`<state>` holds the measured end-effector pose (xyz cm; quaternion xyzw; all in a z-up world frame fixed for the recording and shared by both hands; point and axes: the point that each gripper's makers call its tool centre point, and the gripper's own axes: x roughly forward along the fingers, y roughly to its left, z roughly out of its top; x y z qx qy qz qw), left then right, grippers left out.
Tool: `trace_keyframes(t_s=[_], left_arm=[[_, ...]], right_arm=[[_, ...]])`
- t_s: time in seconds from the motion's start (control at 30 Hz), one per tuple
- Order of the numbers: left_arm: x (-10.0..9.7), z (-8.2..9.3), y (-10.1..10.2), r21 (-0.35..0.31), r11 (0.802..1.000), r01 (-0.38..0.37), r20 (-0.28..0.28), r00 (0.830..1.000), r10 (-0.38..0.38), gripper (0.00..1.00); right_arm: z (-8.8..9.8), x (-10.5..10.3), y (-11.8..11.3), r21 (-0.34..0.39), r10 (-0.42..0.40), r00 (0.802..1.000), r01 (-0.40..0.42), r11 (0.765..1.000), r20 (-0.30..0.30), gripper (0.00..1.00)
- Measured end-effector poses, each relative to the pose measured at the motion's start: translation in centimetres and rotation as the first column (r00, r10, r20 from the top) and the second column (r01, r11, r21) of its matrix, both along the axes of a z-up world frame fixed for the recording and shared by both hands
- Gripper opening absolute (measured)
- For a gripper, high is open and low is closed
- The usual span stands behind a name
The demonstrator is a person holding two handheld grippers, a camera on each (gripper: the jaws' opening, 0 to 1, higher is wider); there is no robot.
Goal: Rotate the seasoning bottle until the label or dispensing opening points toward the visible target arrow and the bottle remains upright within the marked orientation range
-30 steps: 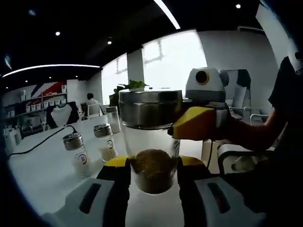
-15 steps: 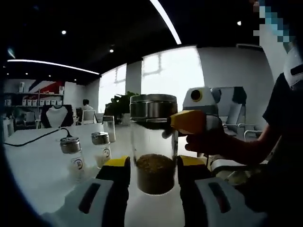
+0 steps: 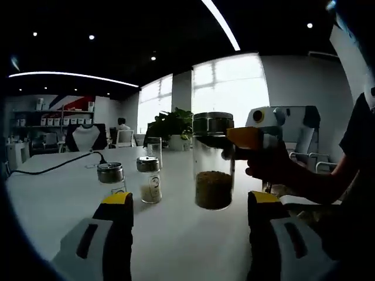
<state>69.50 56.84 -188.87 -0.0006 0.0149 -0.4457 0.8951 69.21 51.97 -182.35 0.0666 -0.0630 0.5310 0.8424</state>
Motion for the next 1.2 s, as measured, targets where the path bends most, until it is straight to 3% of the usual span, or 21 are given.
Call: trace_keyframes(t_s=[0.17,0.27,0.37,0.57,0.77,1.1,1.2], left_arm=[[0.7,-0.4,1.1,0.026,0.998,-0.055,0.005,0.998,0.055,1.0],[0.9,-0.6,1.6,0.027,0.998,-0.055,-0.029,0.998,0.056,1.0],[0.9,-0.4,1.9,0.026,0.997,-0.068,-0.027,0.997,0.069,1.0],[1.7,-1.0,3.1,0.115,0.982,-0.149,-0.006,0.989,0.151,1.0],[1.6,-1.4,3.0,0.116,0.982,-0.148,-0.024,0.988,0.151,1.0],[1.7,-1.2,3.5,0.113,0.982,-0.152,-0.021,0.988,0.155,1.0],[1.8,-1.1,3.6,0.117,0.981,-0.156,-0.016,0.987,0.159,1.0]], right_arm=[[0.0,1.2,-1.5,0.003,-0.041,0.999,0.041,0.999,0.005,0.36],[-0.3,2.6,-2.7,0.009,-0.073,0.997,0.073,0.997,-0.012,0.36],[-0.4,4.1,-3.9,0.023,-0.113,0.993,0.114,0.993,-0.043,0.36],[-0.9,6.2,-5.4,0.006,-0.167,0.985,0.167,0.986,-0.047,0.36],[-1.6,8.4,-6.6,-0.019,-0.212,0.975,0.211,0.977,-0.063,0.36],[-2.1,11.1,-7.3,-0.079,-0.259,0.966,0.257,0.963,-0.012,0.36],[-2.4,11.9,-7.5,-0.089,-0.265,0.964,0.262,0.961,-0.028,0.36]])
